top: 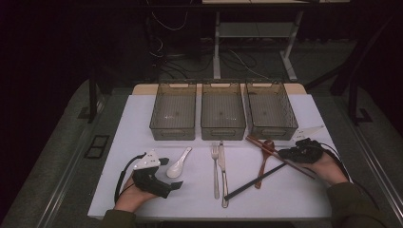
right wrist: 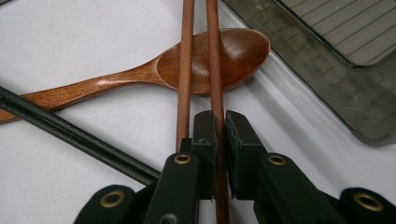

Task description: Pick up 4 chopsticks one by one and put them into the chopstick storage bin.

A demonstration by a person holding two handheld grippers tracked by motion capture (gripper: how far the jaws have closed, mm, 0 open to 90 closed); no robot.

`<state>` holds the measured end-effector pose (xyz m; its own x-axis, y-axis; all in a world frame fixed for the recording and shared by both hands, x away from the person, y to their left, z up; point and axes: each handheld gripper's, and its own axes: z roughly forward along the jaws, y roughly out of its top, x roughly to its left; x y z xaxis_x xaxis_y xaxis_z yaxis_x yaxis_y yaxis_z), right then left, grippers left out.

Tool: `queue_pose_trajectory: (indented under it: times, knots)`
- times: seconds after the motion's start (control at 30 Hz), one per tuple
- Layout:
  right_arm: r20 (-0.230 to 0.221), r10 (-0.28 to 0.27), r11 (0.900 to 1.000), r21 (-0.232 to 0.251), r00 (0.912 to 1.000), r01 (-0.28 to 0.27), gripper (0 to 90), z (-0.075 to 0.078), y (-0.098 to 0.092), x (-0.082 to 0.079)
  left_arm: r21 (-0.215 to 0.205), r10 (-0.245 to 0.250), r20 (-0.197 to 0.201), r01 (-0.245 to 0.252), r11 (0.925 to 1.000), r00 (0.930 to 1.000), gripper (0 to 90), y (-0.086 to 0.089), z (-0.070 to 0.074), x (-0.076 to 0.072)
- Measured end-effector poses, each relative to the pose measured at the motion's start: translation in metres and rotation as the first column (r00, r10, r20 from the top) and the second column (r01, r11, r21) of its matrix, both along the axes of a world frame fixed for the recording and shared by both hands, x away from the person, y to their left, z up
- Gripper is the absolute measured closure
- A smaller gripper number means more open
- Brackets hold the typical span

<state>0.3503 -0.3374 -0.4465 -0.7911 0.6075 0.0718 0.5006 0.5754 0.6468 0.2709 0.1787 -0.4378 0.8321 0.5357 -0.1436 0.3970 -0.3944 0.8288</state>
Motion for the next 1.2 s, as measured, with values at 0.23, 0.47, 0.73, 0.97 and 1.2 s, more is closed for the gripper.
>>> queue_pose_trajectory:
  times: [0.23,0.47,0.73,0.97,1.2]
  knots:
    - [0.002,0.018,1.0,-0.003,0.9998,-0.018,83.3,0.0,0.001,0.0,0.0,0.001,-0.001,-0.001,1.0,1.0,0.0,0.0,0.0,0.0]
    - [0.001,0.024,1.0,-0.005,0.9997,-0.024,83.8,0.001,0.001,-0.001,0.0,0.0,-0.001,0.0,1.0,1.0,0.0,0.0,0.0,0.0]
    - [0.006,0.03,1.0,-0.001,0.9995,-0.03,84.0,0.004,0.001,-0.002,0.001,0.001,-0.001,-0.001,1.0,1.0,0.0,0.0,0.0,0.0]
    - [0.012,0.035,0.999,0.007,0.9993,-0.035,84.0,0.007,0.0,-0.002,0.001,0.0,0.002,0.0,1.0,1.0,0.0,0.0,0.0,0.0]
    - [0.022,0.038,0.999,0.018,0.9991,-0.038,84.0,0.012,-0.001,-0.005,-0.001,0.001,0.003,-0.001,1.0,1.0,0.0,0.0,0.0,0.0]
